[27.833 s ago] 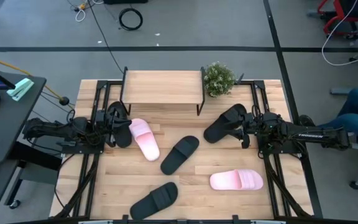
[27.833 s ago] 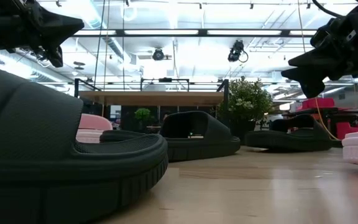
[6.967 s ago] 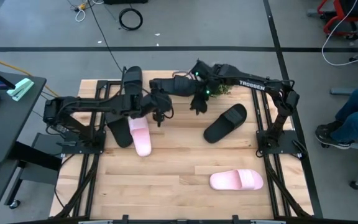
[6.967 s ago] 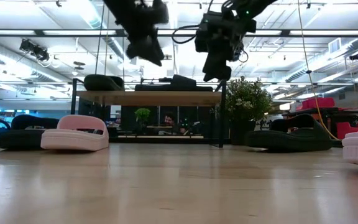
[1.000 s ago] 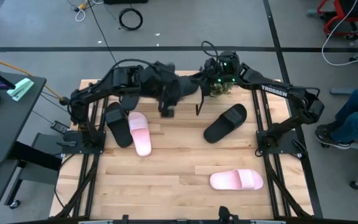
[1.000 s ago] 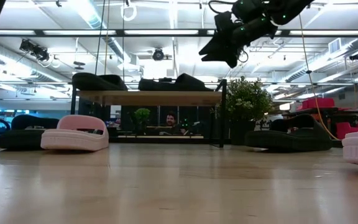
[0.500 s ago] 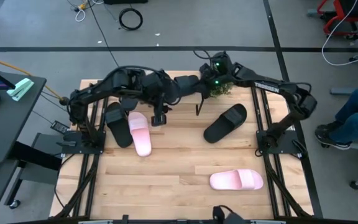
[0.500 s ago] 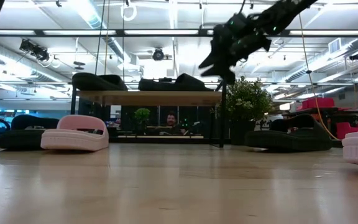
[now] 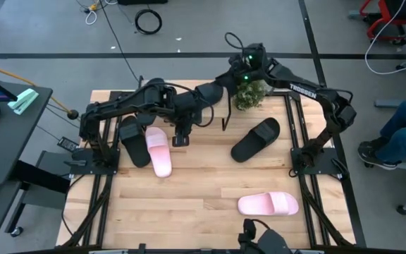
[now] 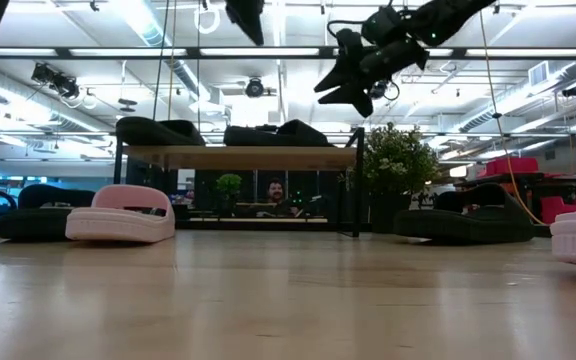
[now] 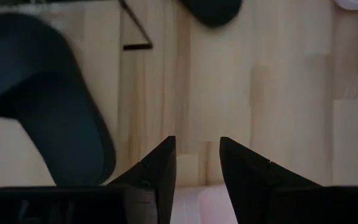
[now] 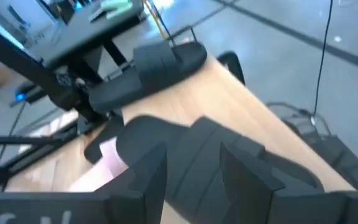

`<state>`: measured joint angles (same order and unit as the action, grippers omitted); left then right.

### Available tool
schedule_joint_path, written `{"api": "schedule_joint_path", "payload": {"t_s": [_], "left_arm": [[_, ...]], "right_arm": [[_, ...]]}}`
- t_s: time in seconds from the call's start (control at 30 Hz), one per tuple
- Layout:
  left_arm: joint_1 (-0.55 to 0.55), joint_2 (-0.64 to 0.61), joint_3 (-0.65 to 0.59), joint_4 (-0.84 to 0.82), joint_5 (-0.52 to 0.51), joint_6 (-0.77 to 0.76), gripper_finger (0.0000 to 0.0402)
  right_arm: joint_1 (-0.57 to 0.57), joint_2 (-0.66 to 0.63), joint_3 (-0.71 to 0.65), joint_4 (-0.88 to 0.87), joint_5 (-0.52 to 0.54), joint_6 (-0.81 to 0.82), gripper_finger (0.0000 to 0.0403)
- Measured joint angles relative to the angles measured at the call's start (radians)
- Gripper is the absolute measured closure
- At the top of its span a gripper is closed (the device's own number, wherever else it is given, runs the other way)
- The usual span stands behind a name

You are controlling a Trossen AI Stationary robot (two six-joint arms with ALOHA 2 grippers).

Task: Pick and place slides into the shelf
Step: Put the bottom left black slipper on the shelf

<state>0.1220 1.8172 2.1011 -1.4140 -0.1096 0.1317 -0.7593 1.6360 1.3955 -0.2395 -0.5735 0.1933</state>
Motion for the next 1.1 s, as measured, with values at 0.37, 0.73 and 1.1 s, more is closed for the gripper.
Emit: {"api": "schedule_joint_path", "payload": {"t_s": [0.37, 0.73, 1.1], "left_arm": [[0.143, -0.001, -0.239, 0.125, -0.009, 0.118, 0.0285], [0.185, 0.000, -0.395, 0.406, -0.288, 0.460, 0.0283], [0.198, 0.029, -0.408, 0.662, -0.413, 0.726, 0.0296]], "right_arm": [[0.059, -0.001, 0.047, -0.135, -0.022, -0.072, 0.0250], [0.074, -0.096, 0.047, -0.401, -0.100, -0.236, 0.0250], [0.076, -0.252, 0.047, -0.453, -0.043, -0.320, 0.0250]]}}
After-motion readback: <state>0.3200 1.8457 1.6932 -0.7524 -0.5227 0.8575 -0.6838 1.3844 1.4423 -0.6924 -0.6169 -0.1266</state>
